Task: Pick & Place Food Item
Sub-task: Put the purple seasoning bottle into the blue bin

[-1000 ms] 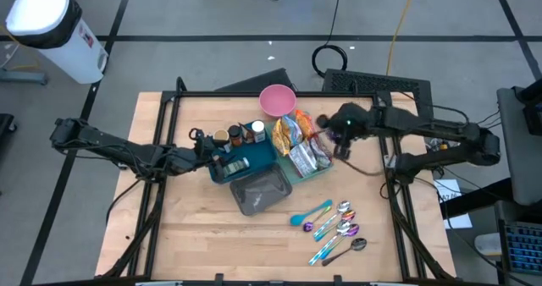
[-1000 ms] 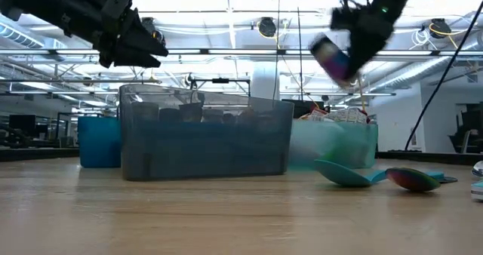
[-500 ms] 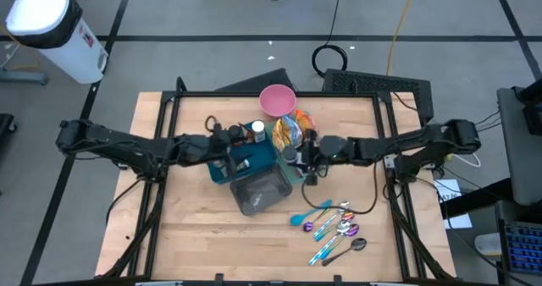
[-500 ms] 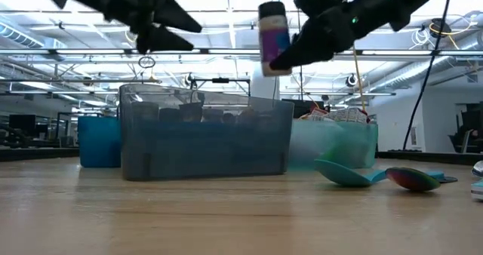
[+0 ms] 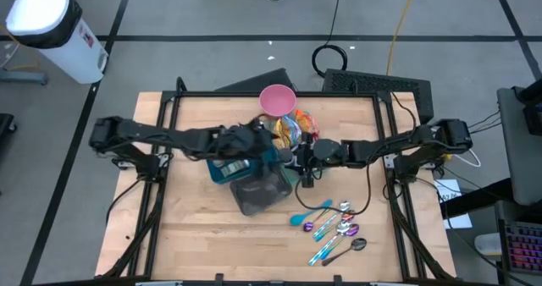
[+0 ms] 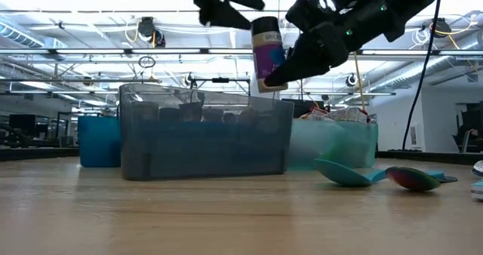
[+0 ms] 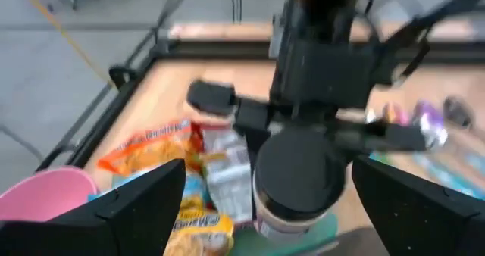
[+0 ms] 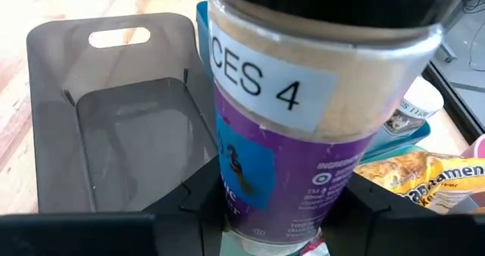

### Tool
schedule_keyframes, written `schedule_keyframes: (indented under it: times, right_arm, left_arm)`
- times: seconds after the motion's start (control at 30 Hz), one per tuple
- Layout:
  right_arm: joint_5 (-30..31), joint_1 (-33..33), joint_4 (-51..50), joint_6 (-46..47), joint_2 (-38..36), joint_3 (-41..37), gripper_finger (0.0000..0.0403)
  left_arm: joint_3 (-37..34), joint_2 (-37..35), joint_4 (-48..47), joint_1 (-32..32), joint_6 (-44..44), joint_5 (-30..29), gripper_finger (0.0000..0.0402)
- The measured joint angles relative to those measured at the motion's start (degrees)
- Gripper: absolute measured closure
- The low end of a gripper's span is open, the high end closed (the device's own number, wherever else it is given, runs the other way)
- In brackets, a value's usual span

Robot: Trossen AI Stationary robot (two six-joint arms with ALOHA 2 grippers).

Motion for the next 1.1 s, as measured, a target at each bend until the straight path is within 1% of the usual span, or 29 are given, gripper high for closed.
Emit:
schedule_keyframes:
  times: [0.07,0.23,0.37,0.47,0.57,0.73,0.77,0.83,0.9,1.0,1.1]
  right_arm:
    - [0.0,0.0,0.0,0.2,0.0,0.0,0.0254]
    - [0.0,0.0,-0.3,0.7,0.0,0.0,0.0249]
    - [0.0,0.0,-0.9,0.7,0.0,0.0,0.0252]
    - [0.0,0.0,-1.2,0.7,0.0,0.0,0.0254]
    - [0.0,0.0,-1.4,0.7,0.0,0.0,0.0251]
    - [-0.1,0.0,-2.0,1.1,0.0,0.0,0.0250]
    - [-0.1,0.0,-2.3,1.1,0.0,0.0,0.0250]
    - [-0.2,0.0,-2.2,1.0,0.1,0.0,0.0249]
    - [0.0,0.0,-2.0,1.6,0.0,0.0,0.0238]
    - [0.0,0.0,-0.7,2.0,-0.1,0.2,0.0213]
    - [0.3,0.1,-0.3,2.2,-1.3,0.4,0.0184]
  left_arm:
    - [3.2,2.9,-3.4,0.3,0.6,0.0,0.0018]
    - [8.1,7.6,-6.1,0.3,1.4,1.3,0.0026]
    - [8.9,8.7,-7.5,0.3,1.4,1.4,0.0035]
    - [8.9,7.9,-8.6,0.4,-0.2,2.2,0.0053]
    - [9.0,7.7,-8.6,0.5,-1.4,4.4,0.0091]
    - [9.0,8.5,-9.3,1.3,-3.4,7.1,0.0191]
    - [9.0,8.6,-9.9,1.5,-3.5,7.3,0.0199]
    - [9.0,8.6,-10.2,1.7,-3.4,7.7,0.0199]
    - [9.0,8.1,-10.1,1.9,-2.8,7.8,0.0199]
    - [8.9,5.5,-11.1,1.8,-3.2,5.3,0.0199]
    - [8.8,1.4,-14.3,1.4,-3.6,3.4,0.0199]
